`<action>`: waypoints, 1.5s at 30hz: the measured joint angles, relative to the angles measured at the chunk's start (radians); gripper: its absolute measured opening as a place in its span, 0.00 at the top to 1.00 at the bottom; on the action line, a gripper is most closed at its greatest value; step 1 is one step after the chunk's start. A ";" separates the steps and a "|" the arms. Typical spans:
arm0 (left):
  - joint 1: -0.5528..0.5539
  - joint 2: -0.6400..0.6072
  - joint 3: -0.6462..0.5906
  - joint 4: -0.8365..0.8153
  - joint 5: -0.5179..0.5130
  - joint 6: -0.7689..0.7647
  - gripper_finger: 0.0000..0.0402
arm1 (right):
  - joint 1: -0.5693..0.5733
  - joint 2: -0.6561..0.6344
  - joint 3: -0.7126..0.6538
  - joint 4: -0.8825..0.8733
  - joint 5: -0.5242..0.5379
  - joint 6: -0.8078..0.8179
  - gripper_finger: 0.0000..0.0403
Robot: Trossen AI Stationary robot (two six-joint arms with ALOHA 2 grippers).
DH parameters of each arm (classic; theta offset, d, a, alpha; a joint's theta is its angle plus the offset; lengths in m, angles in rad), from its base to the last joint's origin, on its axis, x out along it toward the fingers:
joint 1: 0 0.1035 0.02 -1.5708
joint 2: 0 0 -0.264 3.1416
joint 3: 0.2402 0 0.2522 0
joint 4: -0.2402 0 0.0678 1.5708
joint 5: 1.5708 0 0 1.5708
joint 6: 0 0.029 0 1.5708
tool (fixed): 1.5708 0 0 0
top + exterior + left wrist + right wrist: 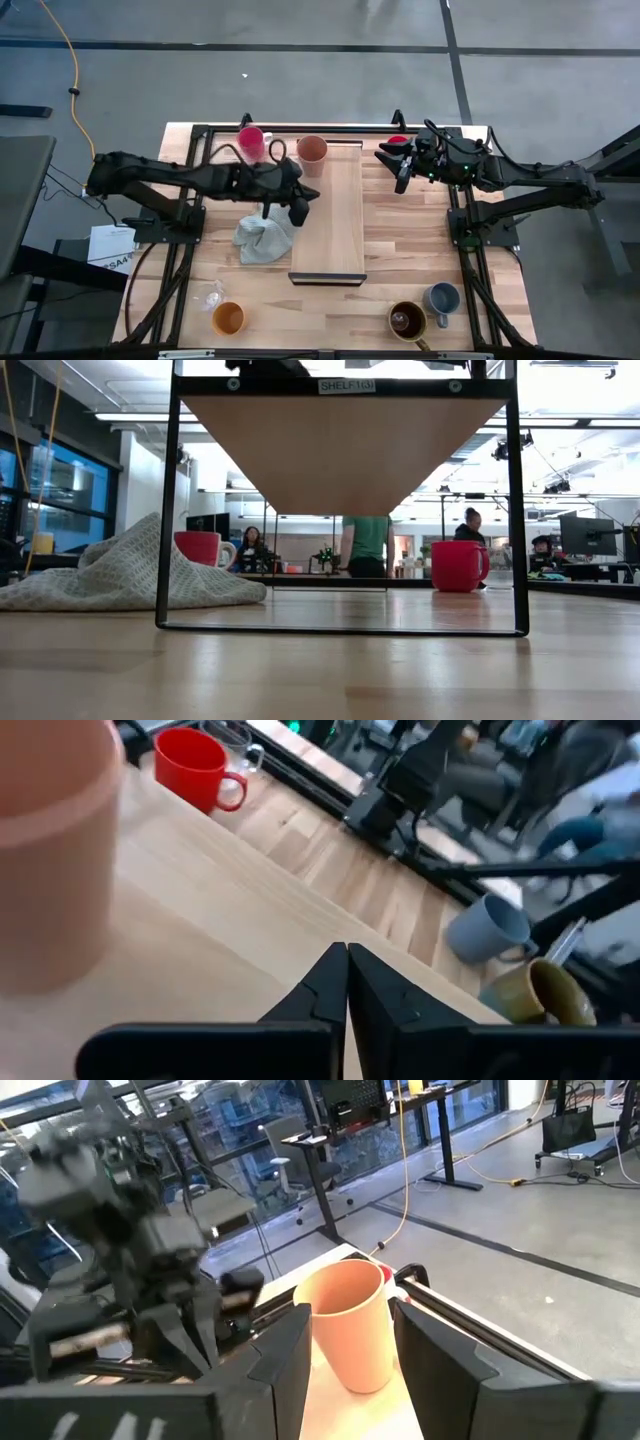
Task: Stack small to large cups/mugs on shelf
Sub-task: Put the orange cup on the shelf
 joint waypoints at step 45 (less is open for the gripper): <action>0.159 0.084 -0.236 0.395 -0.181 0.173 1.00 | 0.000 0.000 0.000 0.006 0.000 0.003 0.66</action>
